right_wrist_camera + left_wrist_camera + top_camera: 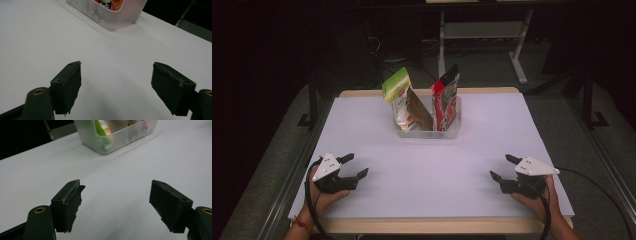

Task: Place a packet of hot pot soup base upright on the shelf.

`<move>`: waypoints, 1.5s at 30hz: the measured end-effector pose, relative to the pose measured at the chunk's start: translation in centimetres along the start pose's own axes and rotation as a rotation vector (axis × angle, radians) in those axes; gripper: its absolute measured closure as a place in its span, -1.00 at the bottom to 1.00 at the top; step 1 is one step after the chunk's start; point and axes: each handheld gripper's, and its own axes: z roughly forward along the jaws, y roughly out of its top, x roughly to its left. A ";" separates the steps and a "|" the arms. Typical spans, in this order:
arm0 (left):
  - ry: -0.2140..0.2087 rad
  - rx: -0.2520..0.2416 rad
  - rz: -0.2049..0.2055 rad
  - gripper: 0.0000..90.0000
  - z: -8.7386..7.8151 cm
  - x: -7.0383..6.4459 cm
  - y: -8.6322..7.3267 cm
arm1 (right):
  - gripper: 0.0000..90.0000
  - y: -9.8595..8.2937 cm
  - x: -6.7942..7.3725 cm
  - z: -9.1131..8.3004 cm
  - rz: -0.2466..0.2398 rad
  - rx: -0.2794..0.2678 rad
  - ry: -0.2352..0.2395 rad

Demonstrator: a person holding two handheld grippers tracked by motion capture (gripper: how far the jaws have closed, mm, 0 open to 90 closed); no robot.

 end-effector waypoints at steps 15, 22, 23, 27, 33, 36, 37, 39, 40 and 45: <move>0.052 -0.002 -0.061 -0.53 -1.7 1.4 -1.6 | -0.54 -0.5 -1.3 -0.1 0.046 -0.011 -0.092; 0.069 -0.020 -0.065 -0.56 -2.2 1.4 -1.5 | -0.56 -0.6 -1.1 0.4 0.035 0.019 -0.081; 0.073 -0.015 -0.057 -0.57 -2.2 1.3 -1.5 | -0.56 -0.5 -1.0 0.4 0.032 0.019 -0.080; 0.077 -0.024 -0.040 -0.56 -2.3 1.1 -1.3 | -0.57 -0.3 -0.8 0.3 0.029 0.013 -0.081; 0.071 -0.013 -0.037 -0.57 -1.9 1.1 -1.2 | -0.56 -0.6 -0.9 0.3 0.030 0.022 -0.078; 0.073 -0.003 -0.038 -0.57 -1.7 1.1 -1.2 | -0.56 -0.6 -1.0 0.1 0.033 0.014 -0.078; 0.072 -0.005 -0.040 -0.57 -1.7 1.1 -1.2 | -0.56 -0.6 -1.0 0.1 0.033 0.011 -0.078; 0.078 -0.004 -0.036 -0.57 -1.7 1.1 -1.2 | -0.56 -0.6 -1.0 0.1 0.031 0.009 -0.078; 0.075 -0.007 -0.039 -0.57 -1.7 1.2 -1.2 | -0.56 -0.6 -1.0 0.2 0.031 0.010 -0.076; 0.084 -0.011 -0.038 -0.57 -1.8 1.2 -1.2 | -0.55 -0.6 -0.8 0.4 0.025 0.018 -0.073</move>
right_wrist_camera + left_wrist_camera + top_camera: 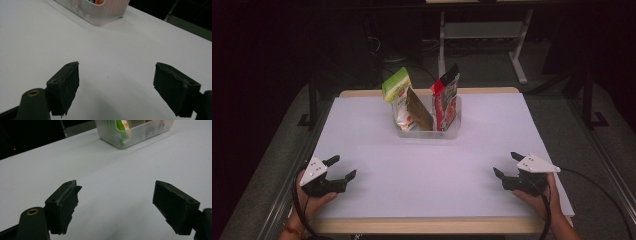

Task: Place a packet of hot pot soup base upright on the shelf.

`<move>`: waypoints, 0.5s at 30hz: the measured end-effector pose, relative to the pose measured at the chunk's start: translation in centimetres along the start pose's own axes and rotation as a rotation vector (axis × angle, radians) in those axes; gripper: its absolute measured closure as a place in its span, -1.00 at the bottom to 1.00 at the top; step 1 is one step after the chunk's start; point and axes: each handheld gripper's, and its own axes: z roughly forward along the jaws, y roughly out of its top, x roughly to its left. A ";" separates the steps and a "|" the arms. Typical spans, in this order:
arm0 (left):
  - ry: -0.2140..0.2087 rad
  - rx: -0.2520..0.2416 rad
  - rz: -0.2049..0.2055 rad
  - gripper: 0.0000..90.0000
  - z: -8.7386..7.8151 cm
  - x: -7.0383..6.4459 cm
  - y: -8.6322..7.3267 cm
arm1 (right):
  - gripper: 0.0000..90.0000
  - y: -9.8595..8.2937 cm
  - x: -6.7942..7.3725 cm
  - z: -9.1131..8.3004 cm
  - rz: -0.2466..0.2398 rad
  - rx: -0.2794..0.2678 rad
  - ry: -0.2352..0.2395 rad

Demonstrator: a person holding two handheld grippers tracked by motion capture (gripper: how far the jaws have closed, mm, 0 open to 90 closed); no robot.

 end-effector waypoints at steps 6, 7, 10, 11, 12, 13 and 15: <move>0.005 -0.001 0.004 -0.57 -0.1 0.0 0.0 | -0.55 0.0 0.1 0.0 -0.002 -0.001 0.001; 0.005 -0.001 0.006 -0.57 -0.1 0.0 0.0 | -0.55 0.0 0.1 0.0 -0.005 0.000 0.001; 0.004 -0.003 0.006 -0.57 -0.1 0.0 0.1 | -0.55 0.0 0.1 -0.1 -0.004 -0.005 0.000; 0.007 -0.003 0.009 -0.57 -0.1 -0.1 0.1 | -0.55 0.0 0.1 -0.1 -0.004 -0.005 -0.002; 0.005 -0.003 0.010 -0.57 -0.1 -0.1 0.1 | -0.55 0.0 0.0 -0.1 -0.005 -0.006 -0.002; 0.003 -0.003 0.007 -0.57 -0.1 -0.1 0.1 | -0.55 0.0 0.0 -0.1 -0.004 -0.007 -0.001; 0.004 -0.006 0.013 -0.57 -0.1 -0.1 0.1 | -0.55 0.0 0.0 -0.1 -0.004 -0.006 -0.003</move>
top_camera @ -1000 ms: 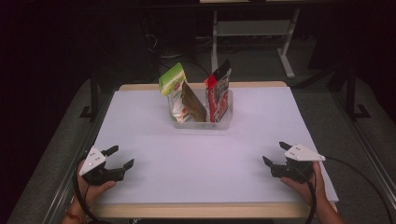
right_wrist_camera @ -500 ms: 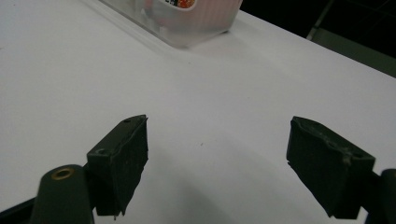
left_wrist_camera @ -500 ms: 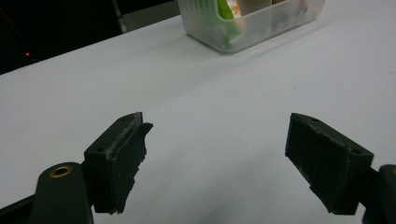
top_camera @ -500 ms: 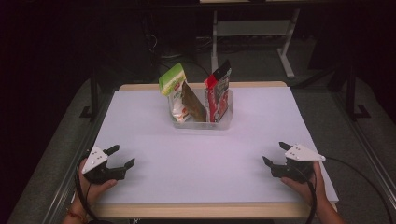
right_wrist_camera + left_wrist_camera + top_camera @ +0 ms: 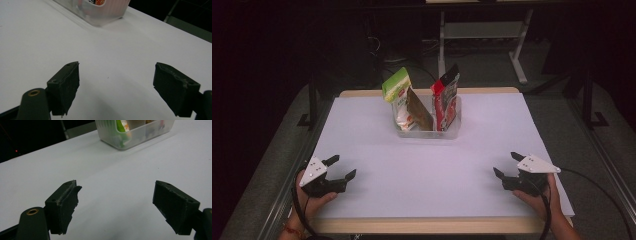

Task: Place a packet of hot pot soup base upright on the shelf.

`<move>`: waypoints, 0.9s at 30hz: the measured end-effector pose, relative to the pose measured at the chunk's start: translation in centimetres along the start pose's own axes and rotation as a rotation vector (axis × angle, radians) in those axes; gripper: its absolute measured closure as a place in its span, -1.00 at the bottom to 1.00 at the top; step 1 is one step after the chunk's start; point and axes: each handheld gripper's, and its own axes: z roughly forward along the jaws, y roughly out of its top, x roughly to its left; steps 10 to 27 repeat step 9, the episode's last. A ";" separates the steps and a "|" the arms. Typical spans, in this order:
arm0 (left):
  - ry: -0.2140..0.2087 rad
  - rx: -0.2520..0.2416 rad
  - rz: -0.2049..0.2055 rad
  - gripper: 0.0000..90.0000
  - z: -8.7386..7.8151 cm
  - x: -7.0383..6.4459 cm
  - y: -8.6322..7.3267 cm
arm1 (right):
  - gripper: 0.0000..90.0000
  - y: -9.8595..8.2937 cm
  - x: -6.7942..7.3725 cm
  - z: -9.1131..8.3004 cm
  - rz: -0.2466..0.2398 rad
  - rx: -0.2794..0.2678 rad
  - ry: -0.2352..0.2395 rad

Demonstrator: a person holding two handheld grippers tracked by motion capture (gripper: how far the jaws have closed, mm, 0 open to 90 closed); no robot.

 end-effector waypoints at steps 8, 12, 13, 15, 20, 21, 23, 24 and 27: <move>-0.007 -0.003 -0.005 -0.57 0.3 0.1 0.1 | -0.55 -0.1 0.0 0.2 0.006 0.012 0.002; -0.008 -0.006 -0.007 -0.57 0.4 0.1 0.2 | -0.55 -0.2 0.0 0.2 0.006 0.014 0.001; -0.008 -0.006 -0.007 -0.57 0.4 0.1 0.2 | -0.55 -0.2 0.0 0.2 0.006 0.014 0.001; -0.008 -0.006 -0.007 -0.57 0.4 0.1 0.2 | -0.55 -0.2 0.0 0.2 0.006 0.014 0.001; -0.008 -0.006 -0.007 -0.57 0.4 0.1 0.2 | -0.55 -0.2 0.0 0.2 0.006 0.014 0.001; -0.008 -0.006 -0.007 -0.57 0.4 0.1 0.2 | -0.55 -0.2 0.0 0.2 0.006 0.014 0.001; -0.008 -0.006 -0.007 -0.57 0.4 0.1 0.2 | -0.55 -0.2 0.0 0.2 0.006 0.014 0.001; -0.008 -0.006 -0.007 -0.57 0.4 0.1 0.2 | -0.55 -0.2 0.0 0.2 0.006 0.014 0.001; -0.008 -0.006 -0.007 -0.57 0.4 0.1 0.2 | -0.55 -0.2 0.0 0.2 0.006 0.014 0.001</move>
